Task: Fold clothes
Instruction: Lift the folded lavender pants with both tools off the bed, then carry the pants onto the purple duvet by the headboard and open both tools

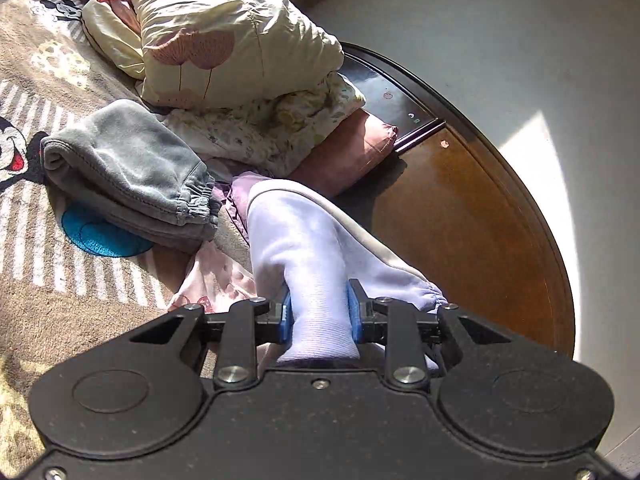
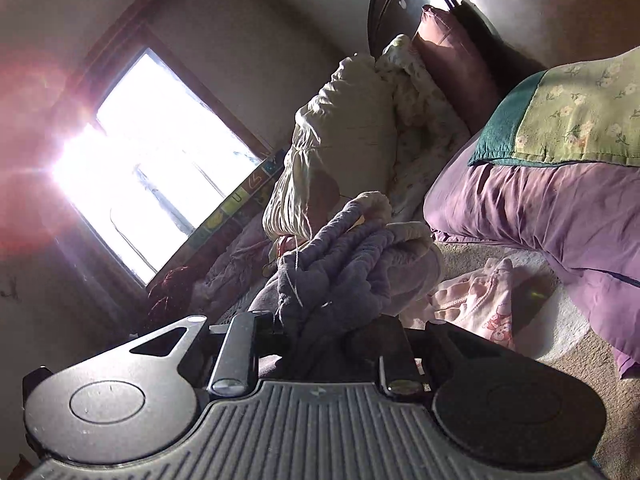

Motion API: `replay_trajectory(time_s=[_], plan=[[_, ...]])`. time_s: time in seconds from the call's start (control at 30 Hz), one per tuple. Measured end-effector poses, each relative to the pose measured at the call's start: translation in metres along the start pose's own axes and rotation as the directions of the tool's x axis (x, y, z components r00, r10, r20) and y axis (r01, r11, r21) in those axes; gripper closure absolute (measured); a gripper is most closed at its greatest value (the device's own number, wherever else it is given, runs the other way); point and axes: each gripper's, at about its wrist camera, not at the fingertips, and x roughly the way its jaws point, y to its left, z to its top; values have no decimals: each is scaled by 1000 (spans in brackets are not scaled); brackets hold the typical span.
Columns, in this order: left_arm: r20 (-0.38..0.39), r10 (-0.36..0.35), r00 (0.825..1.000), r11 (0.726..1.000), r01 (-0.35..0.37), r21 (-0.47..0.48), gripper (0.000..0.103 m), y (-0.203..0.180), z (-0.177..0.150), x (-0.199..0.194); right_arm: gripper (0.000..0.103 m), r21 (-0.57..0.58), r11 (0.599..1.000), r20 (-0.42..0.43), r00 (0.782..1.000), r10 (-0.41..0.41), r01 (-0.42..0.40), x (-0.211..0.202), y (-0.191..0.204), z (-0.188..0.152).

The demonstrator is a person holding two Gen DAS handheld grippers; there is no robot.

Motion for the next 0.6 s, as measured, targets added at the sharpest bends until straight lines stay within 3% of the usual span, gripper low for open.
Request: replay_trajectory(time_s=[0.1, 0.13, 0.17, 0.2, 0.23, 0.27, 0.3, 0.37, 0.47, 0.6], plan=[[13, 6, 1000, 1000, -5, -24, 77, 7, 7, 30, 80, -24, 1000, 54, 998, 13, -12, 8, -17, 14], [-11, 64, 998, 997, -64, -36, 58, 16, 7, 44, 79, -5, 1000, 61, 998, -7, 7, 15, -26, 17], [-55, 153, 987, 987, -156, -50, 43, 27, 5, 61, 67, 11, 999, 62, 997, -42, 41, 24, -36, 19], [-111, 238, 965, 967, -247, -71, 40, 39, 1, 73, 54, 26, 993, 35, 992, -118, 117, 38, -48, 17], [-152, 273, 950, 953, -288, -91, 40, 50, -4, 76, 19, 56, 974, -46, 975, -219, 221, 57, -65, 13], [-158, 270, 950, 955, -285, -81, 40, 55, -10, 70, 20, 94, 946, -147, 944, -294, 309, 72, -85, 7], [-153, 265, 952, 960, -276, -52, 40, 56, -15, 62, 28, 114, 930, -194, 926, -324, 349, 75, -99, 1], [-146, 254, 956, 966, -258, -11, 40, 59, -24, 46, 31, 121, 924, -175, 924, -339, 362, 62, -112, -12], [-156, 239, 959, 967, -249, -49, 40, 71, -31, 21, 31, 160, 920, -138, 931, -338, 358, 35, -116, -26], [-153, 252, 955, 964, -262, -43, 40, 74, -35, -24, 31, 161, 928, -101, 941, -322, 335, 7, -95, -43]])
